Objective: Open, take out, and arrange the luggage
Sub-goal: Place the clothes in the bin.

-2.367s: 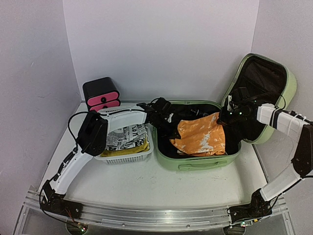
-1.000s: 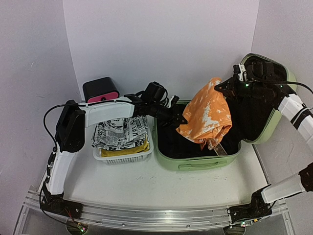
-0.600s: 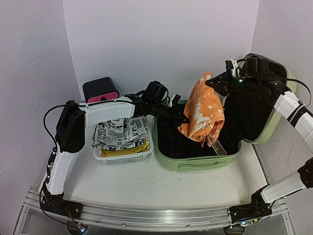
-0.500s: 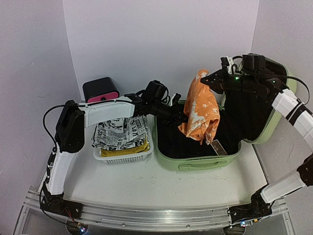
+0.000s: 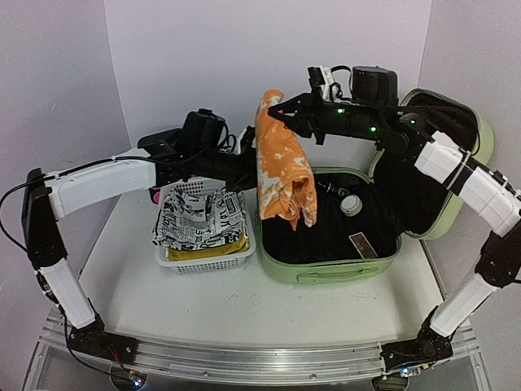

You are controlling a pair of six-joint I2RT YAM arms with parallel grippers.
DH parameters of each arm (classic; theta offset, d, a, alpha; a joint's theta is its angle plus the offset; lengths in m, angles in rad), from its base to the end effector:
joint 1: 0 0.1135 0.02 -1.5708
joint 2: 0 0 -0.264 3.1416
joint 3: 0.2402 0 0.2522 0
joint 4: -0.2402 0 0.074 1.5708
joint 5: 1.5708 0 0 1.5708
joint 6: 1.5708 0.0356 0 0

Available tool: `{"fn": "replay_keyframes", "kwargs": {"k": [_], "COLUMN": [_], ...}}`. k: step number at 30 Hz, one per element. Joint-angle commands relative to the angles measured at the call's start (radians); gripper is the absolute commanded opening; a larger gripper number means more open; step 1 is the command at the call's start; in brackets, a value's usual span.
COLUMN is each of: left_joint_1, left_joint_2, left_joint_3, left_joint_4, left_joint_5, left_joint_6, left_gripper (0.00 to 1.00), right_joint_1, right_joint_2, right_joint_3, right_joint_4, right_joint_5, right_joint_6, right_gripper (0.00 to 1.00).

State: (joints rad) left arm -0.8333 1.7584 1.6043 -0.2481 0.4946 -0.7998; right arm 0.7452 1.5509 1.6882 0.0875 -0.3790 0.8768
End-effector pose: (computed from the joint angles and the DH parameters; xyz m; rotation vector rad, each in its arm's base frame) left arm 0.2682 -0.3203 0.3533 0.4114 2.2332 -1.4667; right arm 0.2509 0.2494 0.4943 -0.2646 1.5386 1.5810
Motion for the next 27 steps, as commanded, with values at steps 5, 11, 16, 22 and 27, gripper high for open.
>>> {"fn": "replay_keyframes", "kwargs": {"k": [5,11,16,22,27], "left_joint_1": [0.108,0.166,0.169,0.169,0.169], "left_joint_2": [-0.366,-0.637,-0.805,-0.867,-0.750], "left_joint_3": [-0.302,-0.367,-0.331,-0.361,-0.431], "left_joint_4": [0.056,-0.215,-0.456,-0.586,-0.551], "left_joint_5": [-0.093,-0.305,-0.538,-0.732,-0.774], "left_joint_6": [0.028,0.114,0.164,0.216,0.220], "left_gripper": [0.00,0.00,0.00,0.00,0.00], "right_joint_1": [0.190,0.287,0.332,0.309,0.224], "right_joint_2": [0.217,0.432,0.624,0.692,0.643], "right_joint_3": [0.261,0.507,0.751,0.641,0.395], "right_joint_4": [0.258,0.342,0.358,0.463,0.520], "right_joint_5": [0.068,0.066,0.049,0.084,0.121], "right_joint_6": [-0.027,-0.042,-0.008,0.063,0.100], "right_gripper": [0.00,0.00,0.00,0.00,0.00]}}
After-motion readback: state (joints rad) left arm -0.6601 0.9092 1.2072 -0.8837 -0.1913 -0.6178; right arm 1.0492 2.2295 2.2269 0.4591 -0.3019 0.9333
